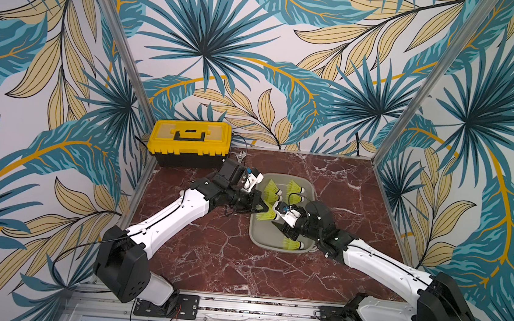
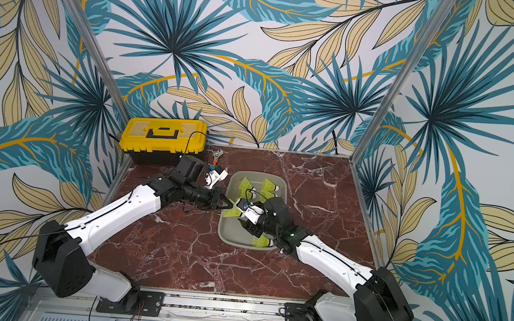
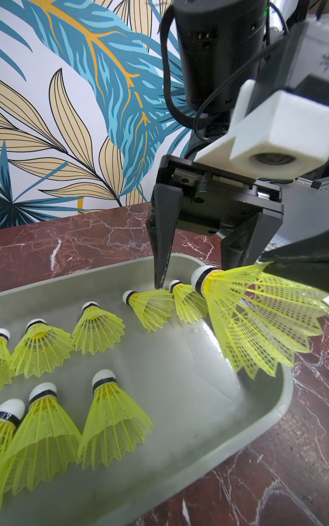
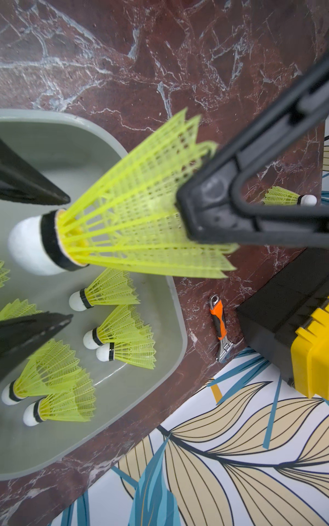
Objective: Put the shuttlecocks into the storage box
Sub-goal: Place the shuttlecock in the storage box.
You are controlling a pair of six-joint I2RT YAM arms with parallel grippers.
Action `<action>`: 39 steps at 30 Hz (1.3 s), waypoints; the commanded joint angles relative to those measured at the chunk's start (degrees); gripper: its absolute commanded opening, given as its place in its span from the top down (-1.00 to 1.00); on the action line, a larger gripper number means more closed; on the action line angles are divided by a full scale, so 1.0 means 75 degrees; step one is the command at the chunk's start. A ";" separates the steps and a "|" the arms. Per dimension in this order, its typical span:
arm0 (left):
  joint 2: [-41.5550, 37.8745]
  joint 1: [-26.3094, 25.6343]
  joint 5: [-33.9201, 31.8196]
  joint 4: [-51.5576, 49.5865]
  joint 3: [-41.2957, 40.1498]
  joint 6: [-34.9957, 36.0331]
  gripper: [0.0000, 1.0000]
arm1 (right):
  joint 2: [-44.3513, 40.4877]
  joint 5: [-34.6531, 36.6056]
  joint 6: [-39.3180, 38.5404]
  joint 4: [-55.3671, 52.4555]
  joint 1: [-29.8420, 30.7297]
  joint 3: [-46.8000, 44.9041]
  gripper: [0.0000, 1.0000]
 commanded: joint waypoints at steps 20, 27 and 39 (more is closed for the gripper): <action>0.0118 -0.0059 0.0021 -0.0405 0.0512 0.0655 0.43 | 0.0122 -0.0412 -0.0167 -0.0515 0.0023 0.0287 0.47; 0.0253 -0.0094 0.0033 -0.0611 0.0613 0.0918 0.44 | 0.0130 -0.0575 -0.0122 -0.0554 0.0022 0.0320 0.47; 0.0529 -0.0176 0.0123 -0.0358 0.0634 0.0918 0.89 | 0.0074 -0.0573 -0.0067 -0.0683 0.0022 0.0313 0.47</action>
